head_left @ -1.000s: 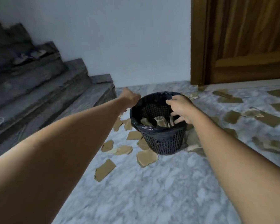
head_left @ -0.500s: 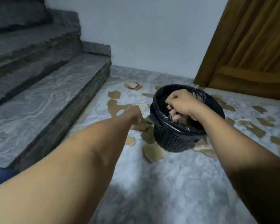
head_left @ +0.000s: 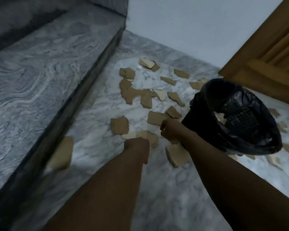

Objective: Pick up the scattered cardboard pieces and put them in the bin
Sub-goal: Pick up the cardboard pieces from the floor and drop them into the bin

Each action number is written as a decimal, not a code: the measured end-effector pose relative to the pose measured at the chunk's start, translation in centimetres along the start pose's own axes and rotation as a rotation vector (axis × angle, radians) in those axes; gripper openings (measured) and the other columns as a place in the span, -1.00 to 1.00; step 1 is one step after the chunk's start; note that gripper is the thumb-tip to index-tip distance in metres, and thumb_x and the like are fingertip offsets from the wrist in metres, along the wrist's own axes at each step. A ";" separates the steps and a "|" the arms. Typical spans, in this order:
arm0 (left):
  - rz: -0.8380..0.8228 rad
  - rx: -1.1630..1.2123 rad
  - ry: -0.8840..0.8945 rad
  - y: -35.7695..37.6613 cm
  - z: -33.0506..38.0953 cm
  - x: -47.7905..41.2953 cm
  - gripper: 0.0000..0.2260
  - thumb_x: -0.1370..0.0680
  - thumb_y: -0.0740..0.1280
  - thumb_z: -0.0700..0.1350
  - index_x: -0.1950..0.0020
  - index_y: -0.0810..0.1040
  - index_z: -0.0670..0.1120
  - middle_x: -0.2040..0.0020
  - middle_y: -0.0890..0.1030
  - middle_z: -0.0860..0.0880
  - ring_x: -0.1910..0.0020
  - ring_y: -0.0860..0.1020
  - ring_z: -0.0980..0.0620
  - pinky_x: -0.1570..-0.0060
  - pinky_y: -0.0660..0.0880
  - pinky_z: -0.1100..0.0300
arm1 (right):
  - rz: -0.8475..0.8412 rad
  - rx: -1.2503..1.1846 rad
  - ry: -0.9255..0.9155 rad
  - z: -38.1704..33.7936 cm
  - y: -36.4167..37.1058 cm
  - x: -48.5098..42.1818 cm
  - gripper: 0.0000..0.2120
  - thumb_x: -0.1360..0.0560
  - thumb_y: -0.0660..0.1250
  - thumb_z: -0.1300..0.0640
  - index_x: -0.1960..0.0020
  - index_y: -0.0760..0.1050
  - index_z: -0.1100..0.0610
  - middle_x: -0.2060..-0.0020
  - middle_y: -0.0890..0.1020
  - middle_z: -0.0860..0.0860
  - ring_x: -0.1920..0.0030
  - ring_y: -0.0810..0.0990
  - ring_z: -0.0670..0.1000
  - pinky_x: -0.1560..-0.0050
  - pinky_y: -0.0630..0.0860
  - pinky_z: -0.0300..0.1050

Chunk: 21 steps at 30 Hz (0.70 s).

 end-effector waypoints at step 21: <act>0.366 0.304 -0.543 5.3 -19.0 8.3 -0.40 -0.51 0.29 0.18 -0.46 0.32 -0.10 -0.48 0.22 -0.12 -0.46 0.19 -0.21 -0.36 0.20 -0.17 | 0.006 -0.030 -0.024 -1.9 11.0 -7.2 -0.30 -0.39 0.50 -0.14 -0.40 0.26 0.01 -0.29 0.39 0.13 -0.31 0.39 0.27 -0.27 0.41 0.18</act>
Point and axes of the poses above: each hand's wrist, its own x-axis away from the middle knuckle, its own y-axis out of the palm, z = x × y, the point moved 5 cm from there along -x, towards the middle knuckle
